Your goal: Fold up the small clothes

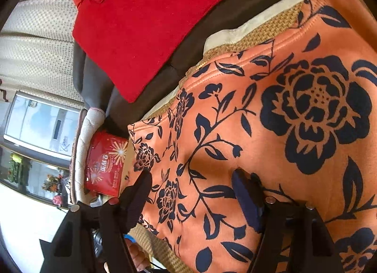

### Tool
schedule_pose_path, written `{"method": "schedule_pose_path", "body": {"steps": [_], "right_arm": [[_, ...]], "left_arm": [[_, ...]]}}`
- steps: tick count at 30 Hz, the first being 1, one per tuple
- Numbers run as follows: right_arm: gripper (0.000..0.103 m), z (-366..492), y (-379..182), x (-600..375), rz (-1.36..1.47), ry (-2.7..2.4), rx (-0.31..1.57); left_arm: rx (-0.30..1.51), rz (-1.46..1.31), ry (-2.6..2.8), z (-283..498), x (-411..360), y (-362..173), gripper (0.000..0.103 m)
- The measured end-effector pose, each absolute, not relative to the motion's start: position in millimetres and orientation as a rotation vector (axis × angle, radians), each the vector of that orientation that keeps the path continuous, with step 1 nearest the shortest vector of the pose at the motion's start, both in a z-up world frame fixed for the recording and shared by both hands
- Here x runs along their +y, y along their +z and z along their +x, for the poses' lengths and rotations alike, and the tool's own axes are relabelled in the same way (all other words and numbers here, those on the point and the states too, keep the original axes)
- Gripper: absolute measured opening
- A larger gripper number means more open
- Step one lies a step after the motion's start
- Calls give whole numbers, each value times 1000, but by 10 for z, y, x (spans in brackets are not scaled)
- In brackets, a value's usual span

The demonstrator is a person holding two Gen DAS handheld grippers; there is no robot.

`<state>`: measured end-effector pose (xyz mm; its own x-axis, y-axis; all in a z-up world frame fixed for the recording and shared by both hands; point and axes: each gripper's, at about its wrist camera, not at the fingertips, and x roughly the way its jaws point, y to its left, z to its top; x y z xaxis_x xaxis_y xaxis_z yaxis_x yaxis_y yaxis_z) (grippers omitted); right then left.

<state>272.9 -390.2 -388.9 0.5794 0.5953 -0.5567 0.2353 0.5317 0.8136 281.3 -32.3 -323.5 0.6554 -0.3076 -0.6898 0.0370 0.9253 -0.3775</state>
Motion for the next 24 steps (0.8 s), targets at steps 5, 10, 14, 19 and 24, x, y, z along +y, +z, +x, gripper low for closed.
{"method": "schedule_pose_path", "body": {"steps": [5, 10, 14, 19, 24], "right_arm": [[73, 2612, -3870, -4117, 1087, 297, 959], [75, 2383, -3725, -4466, 1094, 295, 861], [77, 2290, -3666, -4653, 1122, 327, 812], [80, 2653, -3639, -4580, 1104, 358, 887], [81, 3251, -3772, -4291, 1039, 365, 1084]], "left_arm": [[656, -65, -350, 2510, -1118, -2777, 21], [579, 103, -493, 2120, -1709, -2847, 20], [645, 155, -528, 2017, -1897, -3174, 20], [617, 188, -556, 2023, -1907, -3211, 20], [624, 167, -569, 2129, -1804, -3164, 20]]}}
